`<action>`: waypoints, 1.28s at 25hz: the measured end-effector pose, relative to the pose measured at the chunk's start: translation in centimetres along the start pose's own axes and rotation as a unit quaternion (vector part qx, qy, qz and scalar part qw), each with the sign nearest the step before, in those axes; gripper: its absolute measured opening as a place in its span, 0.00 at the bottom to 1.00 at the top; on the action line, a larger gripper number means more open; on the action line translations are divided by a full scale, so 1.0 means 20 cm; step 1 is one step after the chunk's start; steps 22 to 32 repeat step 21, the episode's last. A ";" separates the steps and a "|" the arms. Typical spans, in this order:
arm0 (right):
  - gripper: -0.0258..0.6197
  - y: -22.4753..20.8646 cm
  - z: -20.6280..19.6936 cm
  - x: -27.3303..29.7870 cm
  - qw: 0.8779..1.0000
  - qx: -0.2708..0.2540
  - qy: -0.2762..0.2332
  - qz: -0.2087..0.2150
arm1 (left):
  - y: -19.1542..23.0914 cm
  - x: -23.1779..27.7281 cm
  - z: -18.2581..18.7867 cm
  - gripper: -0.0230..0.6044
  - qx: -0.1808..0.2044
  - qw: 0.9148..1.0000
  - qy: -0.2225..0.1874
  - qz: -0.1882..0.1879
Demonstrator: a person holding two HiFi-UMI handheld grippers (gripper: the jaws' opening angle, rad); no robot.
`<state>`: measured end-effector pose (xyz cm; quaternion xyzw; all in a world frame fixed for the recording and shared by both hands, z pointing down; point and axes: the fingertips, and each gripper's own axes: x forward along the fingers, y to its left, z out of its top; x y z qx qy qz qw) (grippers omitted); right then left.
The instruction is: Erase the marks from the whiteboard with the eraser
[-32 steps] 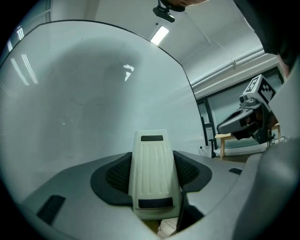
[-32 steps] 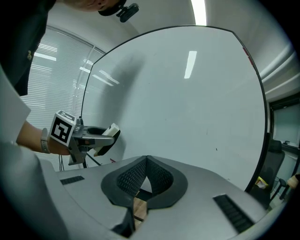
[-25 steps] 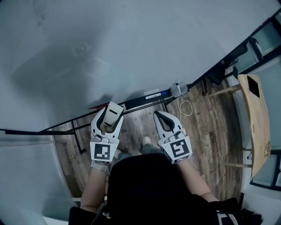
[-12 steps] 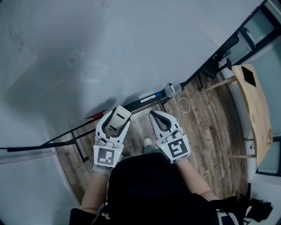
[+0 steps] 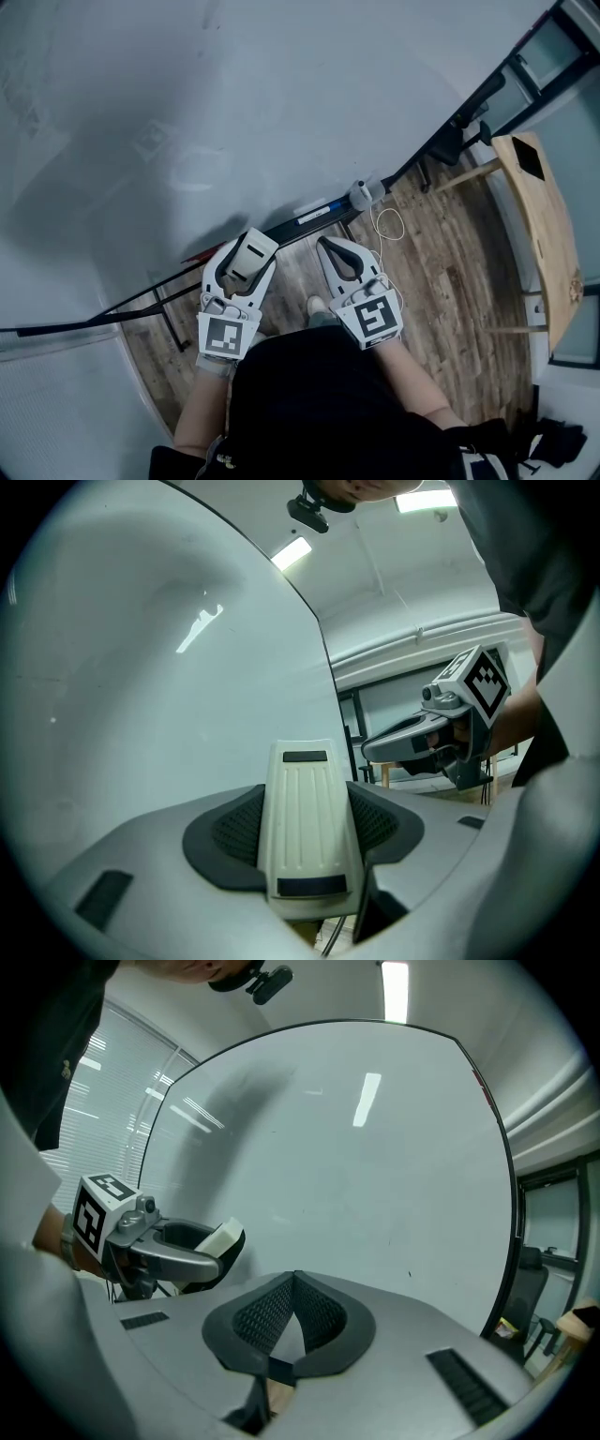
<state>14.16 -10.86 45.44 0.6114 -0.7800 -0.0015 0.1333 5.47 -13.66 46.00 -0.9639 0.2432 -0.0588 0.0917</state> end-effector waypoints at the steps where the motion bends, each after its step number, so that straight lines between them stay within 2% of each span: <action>1: 0.08 0.00 0.00 0.00 1.000 0.002 -0.002 0.002 | 0.00 0.00 0.00 0.45 0.002 1.000 0.000 -0.001; 19: 0.08 -0.02 -0.01 0.05 1.000 0.006 0.004 0.003 | -0.03 0.04 -0.04 0.45 0.031 0.999 0.025 -0.023; 32: 0.08 -0.02 -0.01 0.05 1.000 0.007 0.004 0.003 | -0.03 0.04 -0.05 0.45 0.033 0.999 0.027 -0.024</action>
